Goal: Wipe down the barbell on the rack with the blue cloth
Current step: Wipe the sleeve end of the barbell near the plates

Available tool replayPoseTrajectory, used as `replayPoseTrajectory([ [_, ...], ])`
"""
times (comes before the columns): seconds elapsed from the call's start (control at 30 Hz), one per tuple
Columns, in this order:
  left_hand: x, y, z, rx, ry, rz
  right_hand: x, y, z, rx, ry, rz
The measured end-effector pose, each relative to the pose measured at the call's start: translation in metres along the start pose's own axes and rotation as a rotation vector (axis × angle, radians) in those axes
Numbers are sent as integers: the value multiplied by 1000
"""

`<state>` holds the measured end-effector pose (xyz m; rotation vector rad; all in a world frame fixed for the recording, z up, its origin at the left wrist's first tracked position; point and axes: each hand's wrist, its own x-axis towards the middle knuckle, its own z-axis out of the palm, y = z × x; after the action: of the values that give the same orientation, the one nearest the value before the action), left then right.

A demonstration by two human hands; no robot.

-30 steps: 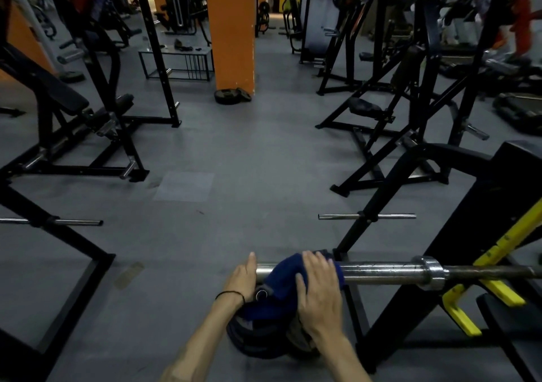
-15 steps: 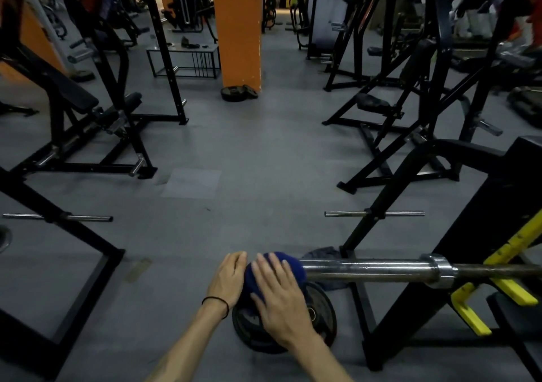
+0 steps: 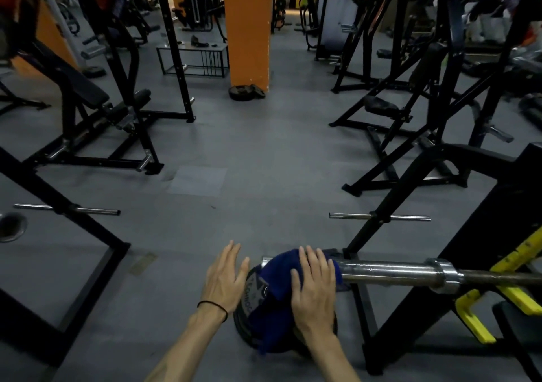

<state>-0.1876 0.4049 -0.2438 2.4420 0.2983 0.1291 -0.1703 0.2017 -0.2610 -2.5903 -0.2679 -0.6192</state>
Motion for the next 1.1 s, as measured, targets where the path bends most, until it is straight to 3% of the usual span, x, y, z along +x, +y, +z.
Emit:
replayPoseTrajectory([
  [0.07, -2, -1, -1, 77, -2, 23, -4, -29, 11, 5, -52, -24],
  [0.13, -3, -4, 0, 157, 22, 68, -5, -32, 17, -11, -142, -335],
  [0.2, -2, -8, 1, 234, 69, 126, 4, -7, 9, -52, -109, -446],
  [0.23, -1, -9, 0, 261, 82, 145, 6, 6, 4, -63, -60, -387],
  [0.3, -1, -11, -1, 292, 83, 155, -1, 13, -2, -6, -4, -86],
  [0.37, 0, -9, -2, 300, 76, 158, -5, -14, 8, 31, 23, 73],
  [0.5, 1, -7, -4, 290, 34, 161, -1, -22, 16, -25, -96, -390],
  [0.57, 3, -5, -7, 277, 22, 154, 6, 3, 4, -53, -9, -322],
  [0.67, 5, 0, -11, 272, 29, 134, 3, 0, 0, 4, 64, 19],
  [0.73, 3, 3, -11, 278, 22, 123, -2, -26, 10, -3, 1, -49],
  [0.8, 1, 5, -10, 287, 9, 117, -7, -27, 13, -34, -92, -344],
  [0.87, -2, 7, -9, 281, 5, 128, -3, -2, 5, -96, -88, -455],
  [0.93, -4, 7, -9, 265, 8, 134, -4, 15, -2, -66, -24, -261],
  [1.0, -5, 7, -9, 256, 17, 128, -8, -1, 1, 7, 33, 33],
  [1.03, -6, 8, -8, 254, 17, 124, -9, -19, 6, 26, 24, 90],
  [1.1, -6, 10, -7, 253, 12, 126, -13, -36, 15, 26, -66, -128],
])
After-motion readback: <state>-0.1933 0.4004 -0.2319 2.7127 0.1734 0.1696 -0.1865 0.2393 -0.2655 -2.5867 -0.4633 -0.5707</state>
